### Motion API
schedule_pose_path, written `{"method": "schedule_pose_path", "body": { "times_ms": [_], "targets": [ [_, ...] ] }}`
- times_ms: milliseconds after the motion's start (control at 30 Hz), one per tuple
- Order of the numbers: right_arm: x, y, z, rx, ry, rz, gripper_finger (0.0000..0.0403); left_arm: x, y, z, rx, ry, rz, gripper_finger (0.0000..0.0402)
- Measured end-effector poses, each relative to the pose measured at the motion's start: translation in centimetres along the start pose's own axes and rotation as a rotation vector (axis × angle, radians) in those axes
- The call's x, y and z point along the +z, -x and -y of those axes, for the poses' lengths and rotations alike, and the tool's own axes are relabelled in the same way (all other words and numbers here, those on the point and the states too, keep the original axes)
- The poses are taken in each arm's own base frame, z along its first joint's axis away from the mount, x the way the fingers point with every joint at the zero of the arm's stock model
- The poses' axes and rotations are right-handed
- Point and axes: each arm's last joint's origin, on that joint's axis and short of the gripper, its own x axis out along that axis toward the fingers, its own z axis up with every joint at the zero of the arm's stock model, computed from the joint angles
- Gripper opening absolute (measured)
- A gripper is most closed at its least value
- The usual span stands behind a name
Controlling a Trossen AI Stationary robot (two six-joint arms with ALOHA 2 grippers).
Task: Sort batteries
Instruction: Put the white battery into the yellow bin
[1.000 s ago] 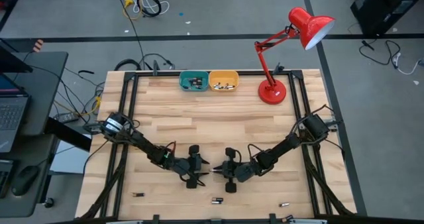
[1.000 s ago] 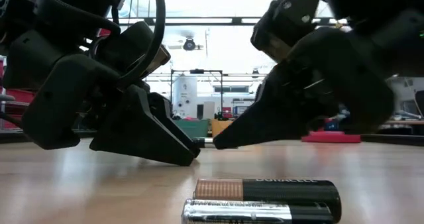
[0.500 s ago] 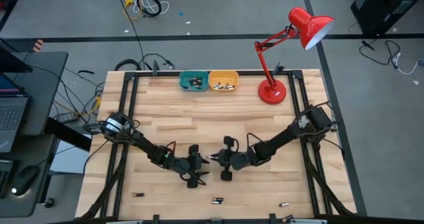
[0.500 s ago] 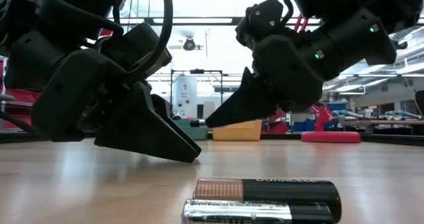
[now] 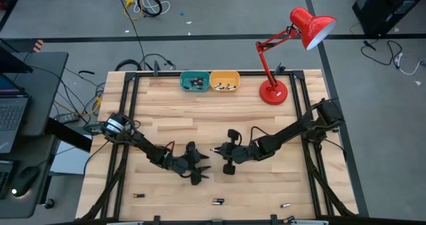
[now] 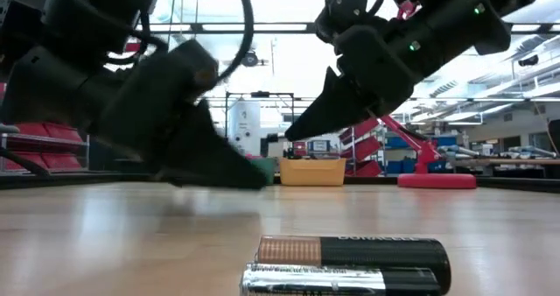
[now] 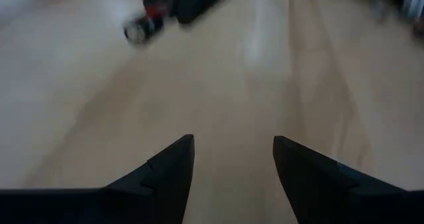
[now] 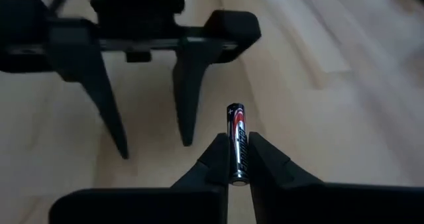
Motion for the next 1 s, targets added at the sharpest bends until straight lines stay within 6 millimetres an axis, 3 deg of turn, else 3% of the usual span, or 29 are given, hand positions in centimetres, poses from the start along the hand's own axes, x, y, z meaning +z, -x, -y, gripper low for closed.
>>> {"method": "schedule_pose_path", "body": {
  "times_ms": [233, 700, 833, 1000],
  "targets": [
    [1.2, 0.3, 1.9, -0.089, 0.027, 0.016, 0.0033, 0.1, 1.3, -0.8, -0.052, 0.045, 0.128, 0.0223],
    [1.8, -1.3, 6.4, -0.174, -0.001, 0.001, 0.0034, -1.1, 2.1, -2.0, -0.031, 0.092, 0.087, 0.0223],
    [2.0, -2.0, 9.4, -0.246, -0.007, -0.014, 0.0033, -1.1, 2.1, -2.1, -0.008, 0.094, 0.098, 0.0223],
    [1.9, -2.7, 15.4, -0.387, -0.078, -0.042, 0.0033, -1.0, 2.2, -2.3, 0.064, 0.098, 0.133, 0.0223]
  ]
}}
